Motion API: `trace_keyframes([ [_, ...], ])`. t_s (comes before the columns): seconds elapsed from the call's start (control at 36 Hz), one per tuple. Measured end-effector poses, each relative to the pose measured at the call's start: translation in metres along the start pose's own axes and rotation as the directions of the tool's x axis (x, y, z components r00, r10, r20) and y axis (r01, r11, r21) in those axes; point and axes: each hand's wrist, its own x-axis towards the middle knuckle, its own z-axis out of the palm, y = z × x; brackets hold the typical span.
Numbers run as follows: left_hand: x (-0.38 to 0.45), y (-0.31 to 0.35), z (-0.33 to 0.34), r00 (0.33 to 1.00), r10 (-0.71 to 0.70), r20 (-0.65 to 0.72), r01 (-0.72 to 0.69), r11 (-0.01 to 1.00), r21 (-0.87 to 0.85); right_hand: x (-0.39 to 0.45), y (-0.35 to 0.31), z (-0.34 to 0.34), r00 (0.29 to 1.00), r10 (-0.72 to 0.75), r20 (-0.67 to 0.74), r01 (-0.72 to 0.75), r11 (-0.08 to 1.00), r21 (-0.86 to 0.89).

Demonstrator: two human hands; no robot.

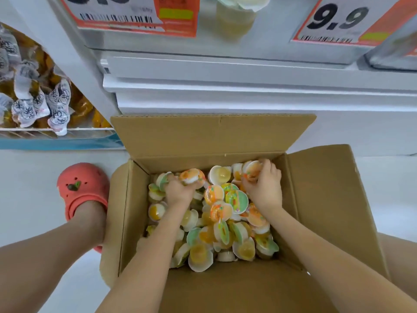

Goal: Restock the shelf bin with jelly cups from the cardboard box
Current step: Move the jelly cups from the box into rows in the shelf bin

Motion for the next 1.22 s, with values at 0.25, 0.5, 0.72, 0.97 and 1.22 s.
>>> trace_keyframes([
  [0.25, 0.005, -0.009, 0.018, 0.987, 0.058, -0.148, -0.062, 0.998, -0.022, -0.017, 0.001, -0.002, 0.999, -0.046, 0.011, 0.045, 0.992, 0.114],
  [0.5, -0.002, -0.014, 0.03, 0.941, 0.183, -0.284, -0.192, 0.981, -0.003, -0.033, -0.003, -0.013, 0.99, -0.112, 0.084, 0.092, 0.972, 0.217],
  [0.72, -0.006, -0.016, 0.028, 0.894, 0.377, -0.244, -0.373, 0.926, 0.061, -0.034, -0.004, -0.014, 0.986, -0.136, 0.093, 0.104, 0.952, 0.289],
  [0.97, -0.032, 0.014, -0.022, 0.871, 0.466, -0.155, -0.47, 0.882, 0.009, -0.028, -0.024, -0.043, 0.975, -0.154, 0.159, 0.075, 0.904, 0.42],
  [1.22, -0.113, 0.098, -0.116, 0.824, 0.527, 0.209, -0.52, 0.849, -0.09, -0.018, -0.09, -0.137, 0.868, -0.315, 0.383, 0.081, 0.852, 0.517],
])
